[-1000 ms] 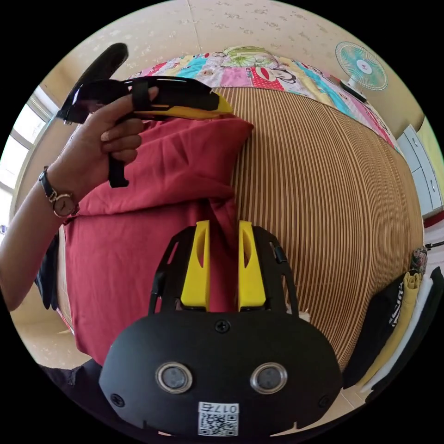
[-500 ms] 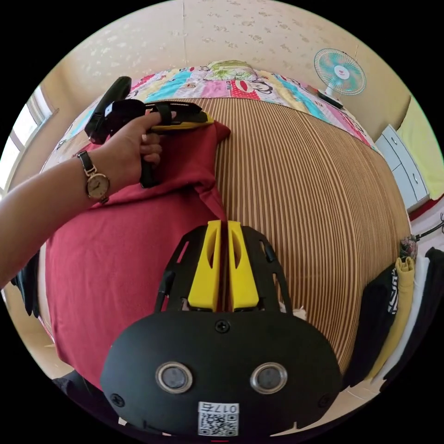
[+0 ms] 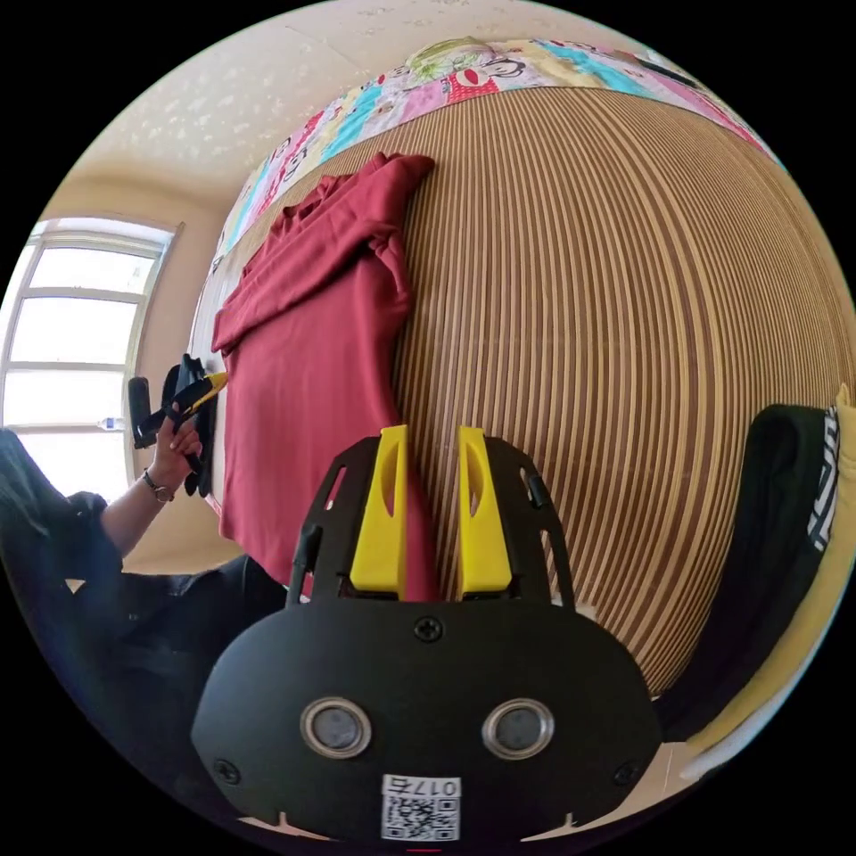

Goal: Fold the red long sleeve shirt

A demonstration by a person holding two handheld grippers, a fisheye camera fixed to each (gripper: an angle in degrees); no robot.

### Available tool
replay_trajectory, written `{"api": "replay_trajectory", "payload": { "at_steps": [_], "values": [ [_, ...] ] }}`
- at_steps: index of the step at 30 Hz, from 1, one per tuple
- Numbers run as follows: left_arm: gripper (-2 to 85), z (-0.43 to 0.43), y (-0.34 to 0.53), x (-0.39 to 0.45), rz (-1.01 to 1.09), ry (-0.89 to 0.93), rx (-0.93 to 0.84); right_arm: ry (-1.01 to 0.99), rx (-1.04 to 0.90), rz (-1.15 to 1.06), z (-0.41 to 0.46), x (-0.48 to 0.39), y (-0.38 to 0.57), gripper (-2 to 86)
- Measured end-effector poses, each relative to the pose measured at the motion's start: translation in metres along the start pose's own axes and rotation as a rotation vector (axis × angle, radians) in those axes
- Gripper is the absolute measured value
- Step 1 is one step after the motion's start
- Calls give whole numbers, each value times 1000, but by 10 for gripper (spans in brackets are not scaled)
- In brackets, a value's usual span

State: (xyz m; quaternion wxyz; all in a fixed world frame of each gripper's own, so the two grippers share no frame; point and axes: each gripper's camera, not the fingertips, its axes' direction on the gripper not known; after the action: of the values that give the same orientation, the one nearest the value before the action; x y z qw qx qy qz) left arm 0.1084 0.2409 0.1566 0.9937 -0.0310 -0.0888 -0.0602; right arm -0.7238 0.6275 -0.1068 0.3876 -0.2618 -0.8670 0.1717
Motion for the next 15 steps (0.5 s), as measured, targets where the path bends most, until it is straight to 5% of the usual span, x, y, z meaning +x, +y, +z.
{"api": "replay_trajectory", "payload": {
  "at_steps": [6, 15],
  "values": [
    [109, -35, 105, -32, -154, 4, -107, -214, -133, 78, -28, 44, 37, 73],
    [79, -42, 125, -38, -126, 60, -154, -242, -191, 75, -55, 77, 51, 86]
  ]
}}
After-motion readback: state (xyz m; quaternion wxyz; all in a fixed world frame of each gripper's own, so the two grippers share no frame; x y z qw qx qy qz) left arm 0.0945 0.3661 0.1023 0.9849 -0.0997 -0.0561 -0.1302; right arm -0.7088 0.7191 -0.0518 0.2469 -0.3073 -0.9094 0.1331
